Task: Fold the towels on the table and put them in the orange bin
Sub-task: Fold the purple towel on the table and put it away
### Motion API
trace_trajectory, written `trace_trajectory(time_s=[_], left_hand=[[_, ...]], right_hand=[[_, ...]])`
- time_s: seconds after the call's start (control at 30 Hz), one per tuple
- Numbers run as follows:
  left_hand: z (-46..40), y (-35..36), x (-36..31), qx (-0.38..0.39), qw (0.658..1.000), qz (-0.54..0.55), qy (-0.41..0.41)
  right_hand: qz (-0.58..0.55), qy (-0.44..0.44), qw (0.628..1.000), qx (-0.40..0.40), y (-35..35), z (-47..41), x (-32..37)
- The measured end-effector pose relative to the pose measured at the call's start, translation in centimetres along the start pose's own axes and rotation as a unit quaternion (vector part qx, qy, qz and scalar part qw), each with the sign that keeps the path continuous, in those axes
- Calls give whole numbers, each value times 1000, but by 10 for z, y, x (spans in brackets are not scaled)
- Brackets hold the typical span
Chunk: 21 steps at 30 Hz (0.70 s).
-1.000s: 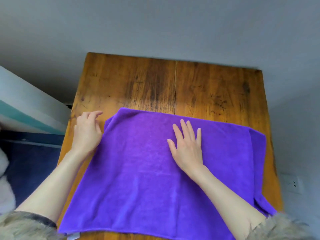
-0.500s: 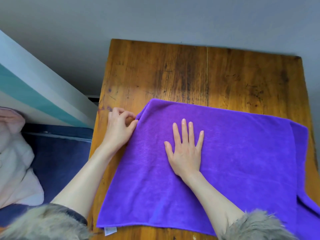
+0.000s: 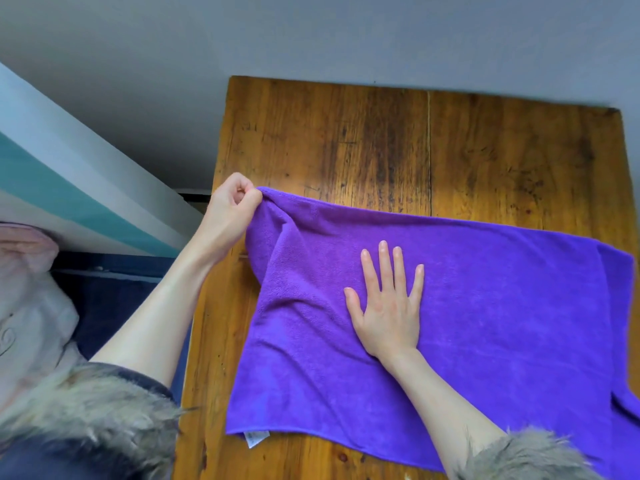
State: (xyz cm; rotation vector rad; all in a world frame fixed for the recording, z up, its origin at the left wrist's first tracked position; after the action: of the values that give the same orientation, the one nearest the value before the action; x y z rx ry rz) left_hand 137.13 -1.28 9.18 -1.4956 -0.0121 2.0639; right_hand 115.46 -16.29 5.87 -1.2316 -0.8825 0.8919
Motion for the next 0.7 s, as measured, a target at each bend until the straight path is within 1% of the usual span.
trace_trajectory(time_s=[0.07, 0.13, 0.2, 0.27, 0.33, 0.4, 0.5, 0.57, 0.63, 0.7], left_hand=[[-1, 1, -2, 8, 999, -30, 20], [-2, -2, -8, 5, 993, -97, 65], [-2, -10, -15, -13, 977, -182, 112], [-4, -21, -16, -43, 969, -207, 129], [-1, -29, -10, -74, 975, -183, 99], [12, -34, 6, -110, 982, -151, 41], [44, -44, 34, -187, 974, -123, -35], [64, -47, 47, -220, 959, -167, -64], [80, -40, 57, -229, 940, -233, -96], [91, -30, 59, -229, 928, -277, -97]], right_hand=[[0, 0, 1000, 1, 0, 0, 0], [1, 2, 1000, 1, 1, 0, -1], [2, 3, 1000, 4, 2, 1, -1], [-1, 4, 1000, 6, 2, 0, -2], [-5, 5, 1000, 10, 2, -1, -1], [-5, 6, 1000, 16, 2, 0, -1], [-7, 9, 1000, 22, 1, 0, -1], [-8, 10, 1000, 25, 1, 0, -1], [-7, 10, 1000, 28, 2, 0, -1], [-8, 11, 1000, 26, 1, 0, -1]])
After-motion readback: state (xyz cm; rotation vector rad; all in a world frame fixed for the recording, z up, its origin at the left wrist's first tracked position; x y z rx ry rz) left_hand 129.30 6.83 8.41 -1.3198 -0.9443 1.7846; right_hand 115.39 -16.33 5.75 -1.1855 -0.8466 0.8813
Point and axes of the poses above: each hand's wrist, its own z-axis away from the middle knuckle, its own y-axis out of the palm, x = y × z, the point moved 9 cm from there along -z, towards the middle knuckle, and after that the axes turned 4 degrees about -y, right-handed, at the moved point
